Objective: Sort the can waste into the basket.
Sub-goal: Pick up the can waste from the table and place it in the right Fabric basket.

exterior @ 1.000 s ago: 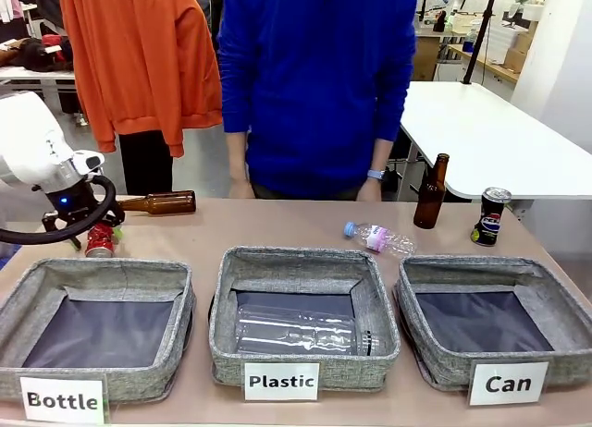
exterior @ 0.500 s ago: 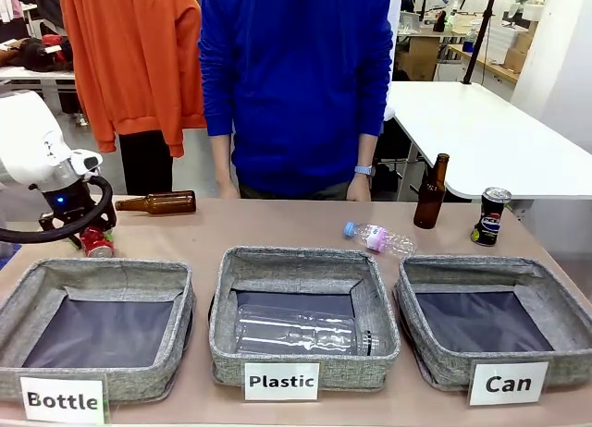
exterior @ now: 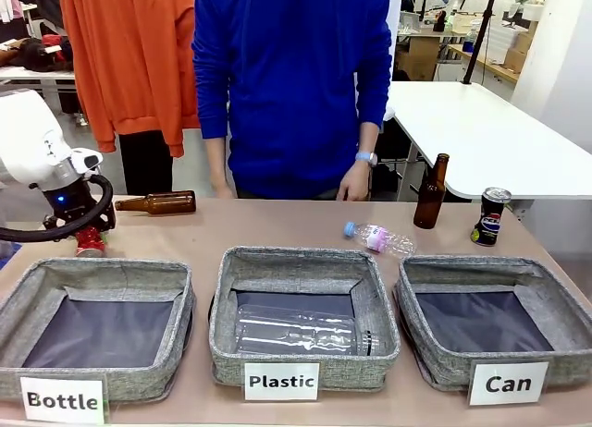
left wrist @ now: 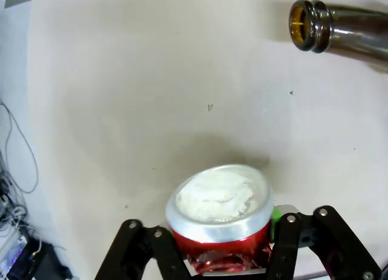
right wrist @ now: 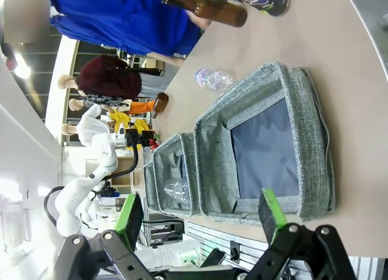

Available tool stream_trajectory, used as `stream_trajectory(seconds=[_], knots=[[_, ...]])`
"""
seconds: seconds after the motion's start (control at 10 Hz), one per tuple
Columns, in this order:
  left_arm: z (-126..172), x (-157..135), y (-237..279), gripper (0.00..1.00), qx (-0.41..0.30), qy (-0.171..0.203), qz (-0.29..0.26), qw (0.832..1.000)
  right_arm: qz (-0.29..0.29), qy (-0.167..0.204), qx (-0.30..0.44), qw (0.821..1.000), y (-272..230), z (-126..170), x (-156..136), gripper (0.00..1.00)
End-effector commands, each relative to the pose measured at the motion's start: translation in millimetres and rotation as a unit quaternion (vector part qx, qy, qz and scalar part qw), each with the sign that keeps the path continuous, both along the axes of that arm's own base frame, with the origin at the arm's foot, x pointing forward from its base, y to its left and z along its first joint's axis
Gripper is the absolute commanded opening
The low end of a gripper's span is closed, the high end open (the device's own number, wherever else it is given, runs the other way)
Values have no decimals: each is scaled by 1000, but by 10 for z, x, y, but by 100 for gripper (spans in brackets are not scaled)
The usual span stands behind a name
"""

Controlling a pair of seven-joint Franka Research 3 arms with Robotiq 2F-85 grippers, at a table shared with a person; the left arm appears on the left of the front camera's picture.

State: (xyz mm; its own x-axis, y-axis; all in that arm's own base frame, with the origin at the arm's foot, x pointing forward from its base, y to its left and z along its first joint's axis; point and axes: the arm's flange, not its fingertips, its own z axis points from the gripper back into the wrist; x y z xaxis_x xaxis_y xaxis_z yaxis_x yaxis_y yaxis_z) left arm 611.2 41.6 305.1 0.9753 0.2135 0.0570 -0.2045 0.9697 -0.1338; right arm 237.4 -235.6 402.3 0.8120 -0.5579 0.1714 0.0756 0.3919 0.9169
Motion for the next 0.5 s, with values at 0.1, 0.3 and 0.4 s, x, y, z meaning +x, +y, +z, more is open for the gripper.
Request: stream_trajectory(seconds=[0.1,0.3,0.4], knots=[[206,-90,61,0,-17,-33,27,999,0,-18,2,1000,-19,8,21,100],[676,-231,191,0,-40,-78,33,996,0,-18,2,1000,-19,8,21,100],[1016,-333,252,0,-72,-94,18,993,0,-18,2,1000,-19,8,21,100]])
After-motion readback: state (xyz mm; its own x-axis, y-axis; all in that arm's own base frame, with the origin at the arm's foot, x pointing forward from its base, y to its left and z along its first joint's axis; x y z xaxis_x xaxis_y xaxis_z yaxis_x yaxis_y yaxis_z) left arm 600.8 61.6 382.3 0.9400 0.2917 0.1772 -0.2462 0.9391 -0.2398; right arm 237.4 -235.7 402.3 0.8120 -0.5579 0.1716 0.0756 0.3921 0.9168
